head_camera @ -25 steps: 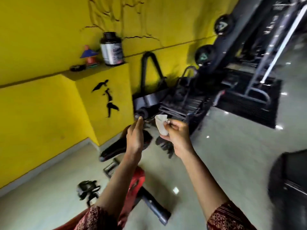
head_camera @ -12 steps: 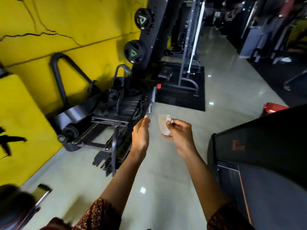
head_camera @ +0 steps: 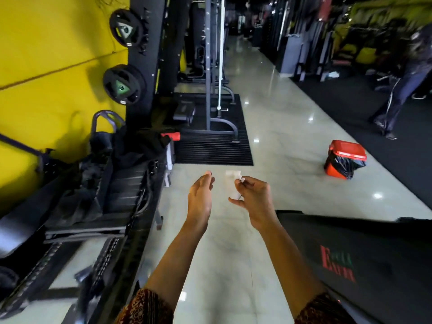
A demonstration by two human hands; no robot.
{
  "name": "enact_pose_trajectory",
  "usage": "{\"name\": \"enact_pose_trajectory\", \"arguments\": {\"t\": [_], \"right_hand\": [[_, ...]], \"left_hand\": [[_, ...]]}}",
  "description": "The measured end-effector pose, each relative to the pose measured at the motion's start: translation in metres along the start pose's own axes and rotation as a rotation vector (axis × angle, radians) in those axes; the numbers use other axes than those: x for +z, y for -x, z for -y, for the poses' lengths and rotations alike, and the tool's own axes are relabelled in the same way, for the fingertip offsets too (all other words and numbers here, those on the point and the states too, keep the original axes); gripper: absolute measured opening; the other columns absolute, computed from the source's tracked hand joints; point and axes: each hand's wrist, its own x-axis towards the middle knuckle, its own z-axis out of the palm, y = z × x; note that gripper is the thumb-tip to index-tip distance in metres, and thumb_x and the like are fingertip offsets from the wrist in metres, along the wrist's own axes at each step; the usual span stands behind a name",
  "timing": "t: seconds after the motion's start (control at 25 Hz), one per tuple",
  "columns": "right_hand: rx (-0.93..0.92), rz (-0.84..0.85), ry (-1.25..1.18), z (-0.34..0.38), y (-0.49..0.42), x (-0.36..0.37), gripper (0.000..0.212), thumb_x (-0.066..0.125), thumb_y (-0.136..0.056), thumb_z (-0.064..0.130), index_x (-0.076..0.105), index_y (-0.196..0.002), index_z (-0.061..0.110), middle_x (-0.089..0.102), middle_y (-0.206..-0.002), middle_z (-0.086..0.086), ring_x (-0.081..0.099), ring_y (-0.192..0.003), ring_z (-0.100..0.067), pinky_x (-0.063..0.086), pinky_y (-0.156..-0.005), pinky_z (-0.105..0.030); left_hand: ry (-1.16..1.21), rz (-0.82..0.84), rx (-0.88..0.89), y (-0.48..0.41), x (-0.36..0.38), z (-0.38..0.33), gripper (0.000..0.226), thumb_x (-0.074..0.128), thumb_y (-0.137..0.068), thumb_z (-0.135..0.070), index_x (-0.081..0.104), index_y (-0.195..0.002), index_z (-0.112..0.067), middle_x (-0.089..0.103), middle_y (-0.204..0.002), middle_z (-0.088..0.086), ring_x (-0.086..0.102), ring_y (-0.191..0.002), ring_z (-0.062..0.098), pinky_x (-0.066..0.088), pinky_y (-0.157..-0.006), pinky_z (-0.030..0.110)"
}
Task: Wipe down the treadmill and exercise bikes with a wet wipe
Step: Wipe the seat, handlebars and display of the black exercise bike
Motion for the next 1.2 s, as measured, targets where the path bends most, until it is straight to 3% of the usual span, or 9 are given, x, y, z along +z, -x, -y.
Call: {"name": "enact_pose_trajectory", "arguments": {"t": [0.08,0.24,0.44,0.6,0.72,0.88,1.0,1.2], "right_hand": [[0.009,-0.024,-0.032,0.009,-0.043,-0.001,0.020,0.055,-0.094,0.005,0.061,-0.075,0.004,0.048,-0.069,-0.010,0.051,-0.070,-0.019,0.057,-0.080,-0.042],[0.051,-0.102,-0.116,0.003,-0.151,-0.009,0.023,0.055,-0.093,0.003,0.057,-0.070,0.004,0.040,-0.065,-0.009,0.042,-0.070,-0.023,0.058,-0.076,-0.042],[0.047,-0.141,-0.128,-0.003,-0.302,-0.018,0.015,0.057,-0.092,0.002,0.063,-0.079,0.004,0.059,-0.076,-0.009,0.059,-0.081,-0.023,0.058,-0.072,-0.040],[0.039,-0.199,-0.133,0.022,-0.438,-0.042,0.017,0.058,-0.091,0.001,0.062,-0.075,0.007,0.059,-0.078,-0.010,0.060,-0.083,-0.023,0.057,-0.074,-0.043],[0.006,-0.260,-0.109,0.038,-0.519,-0.065,0.021,0.058,-0.090,-0.001,0.062,-0.071,0.008,0.058,-0.071,-0.008,0.058,-0.074,-0.019,0.057,-0.077,-0.048],[0.043,-0.354,-0.090,0.034,-0.611,-0.111,0.018,0.059,-0.090,0.000,0.065,-0.076,0.010,0.059,-0.074,-0.009,0.057,-0.075,-0.020,0.056,-0.077,-0.047],[0.060,-0.515,-0.104,0.020,-0.687,-0.163,0.013,0.059,-0.090,0.001,0.065,-0.079,0.005,0.057,-0.078,-0.012,0.055,-0.077,-0.022,0.055,-0.077,-0.048],[0.047,-0.771,-0.176,0.027,-0.788,-0.252,0.015,0.057,-0.089,-0.003,0.059,-0.076,-0.009,0.051,-0.074,-0.012,0.050,-0.077,-0.024,0.054,-0.076,-0.051]], "left_hand": [[-0.020,0.028,-0.001,-0.049,0.022,-0.011,0.023,0.038,-0.101,-0.031,0.059,-0.096,-0.020,0.060,-0.113,0.001,0.053,-0.110,0.014,0.035,-0.091,0.025],[-0.078,0.107,0.016,-0.154,0.069,-0.016,0.025,0.041,-0.100,-0.034,0.056,-0.081,-0.028,0.060,-0.103,-0.001,0.055,-0.103,0.014,0.037,-0.089,0.028],[-0.066,0.147,-0.032,-0.289,0.138,-0.016,0.027,0.042,-0.099,-0.035,0.061,-0.108,-0.019,0.063,-0.115,0.000,0.055,-0.110,0.013,0.036,-0.093,0.027],[-0.093,0.193,-0.010,-0.406,0.222,-0.043,0.022,0.043,-0.099,-0.032,0.061,-0.088,-0.024,0.063,-0.109,0.002,0.055,-0.107,0.016,0.037,-0.091,0.027],[-0.100,0.262,0.022,-0.473,0.279,-0.056,0.020,0.042,-0.100,-0.030,0.061,-0.097,-0.023,0.063,-0.108,-0.003,0.055,-0.104,0.011,0.036,-0.092,0.025],[-0.117,0.352,-0.042,-0.554,0.354,-0.039,0.022,0.041,-0.100,-0.030,0.058,-0.091,-0.020,0.059,-0.104,0.001,0.051,-0.097,0.012,0.037,-0.083,0.026],[-0.156,0.440,-0.082,-0.624,0.434,-0.019,0.032,0.038,-0.101,-0.030,0.059,-0.115,-0.010,0.060,-0.116,0.004,0.053,-0.104,0.012,0.036,-0.090,0.026],[-0.254,0.697,-0.086,-0.712,0.578,-0.012,0.039,0.036,-0.102,-0.032,0.058,-0.123,-0.008,0.060,-0.126,0.009,0.055,-0.115,0.018,0.037,-0.091,0.028]]}}
